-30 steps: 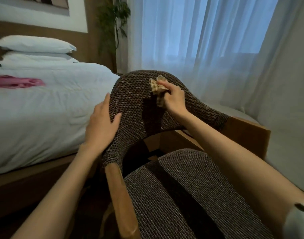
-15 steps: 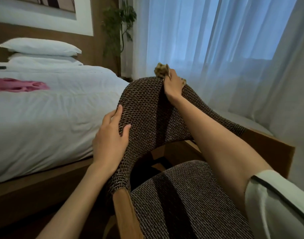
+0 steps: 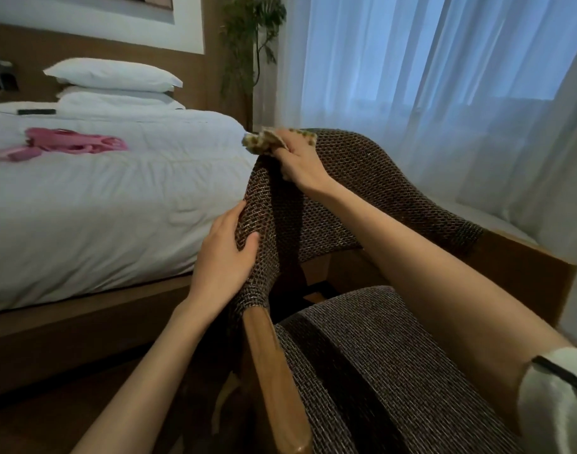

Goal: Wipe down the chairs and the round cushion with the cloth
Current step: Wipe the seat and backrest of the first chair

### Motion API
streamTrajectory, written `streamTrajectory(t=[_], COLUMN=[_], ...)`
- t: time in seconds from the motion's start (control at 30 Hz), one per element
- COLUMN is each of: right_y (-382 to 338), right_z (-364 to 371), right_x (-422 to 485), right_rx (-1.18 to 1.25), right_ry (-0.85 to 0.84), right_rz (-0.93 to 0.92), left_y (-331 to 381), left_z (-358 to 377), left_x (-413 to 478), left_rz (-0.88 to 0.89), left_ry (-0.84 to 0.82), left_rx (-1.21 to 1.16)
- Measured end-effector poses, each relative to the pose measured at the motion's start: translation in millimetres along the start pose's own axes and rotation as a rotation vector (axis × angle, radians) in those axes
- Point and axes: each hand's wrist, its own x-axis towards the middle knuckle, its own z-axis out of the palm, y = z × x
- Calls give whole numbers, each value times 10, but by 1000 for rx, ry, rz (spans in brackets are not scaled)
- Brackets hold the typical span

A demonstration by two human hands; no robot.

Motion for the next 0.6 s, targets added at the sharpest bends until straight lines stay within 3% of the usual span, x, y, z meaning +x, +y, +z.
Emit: streamTrajectory(t=[0.1, 0.2, 0.43, 0.6], right_y=[-57, -158, -541, -787], right_z=[162, 299, 429, 308], right_x=[-286, -606, -1280, -1700], right_rx=[-150, -110, -45, 158], right_ry=[-131, -172, -291, -389], right_rz=[-110, -133, -68, 56], left_y=[23, 56, 120, 117], left_z=[-145, -284, -496, -554], left_x=[-177, -426, -773, -741], left_rz=[5, 48, 35, -106], left_ry=[12, 90, 230, 171], left_rx=[83, 148, 26, -139])
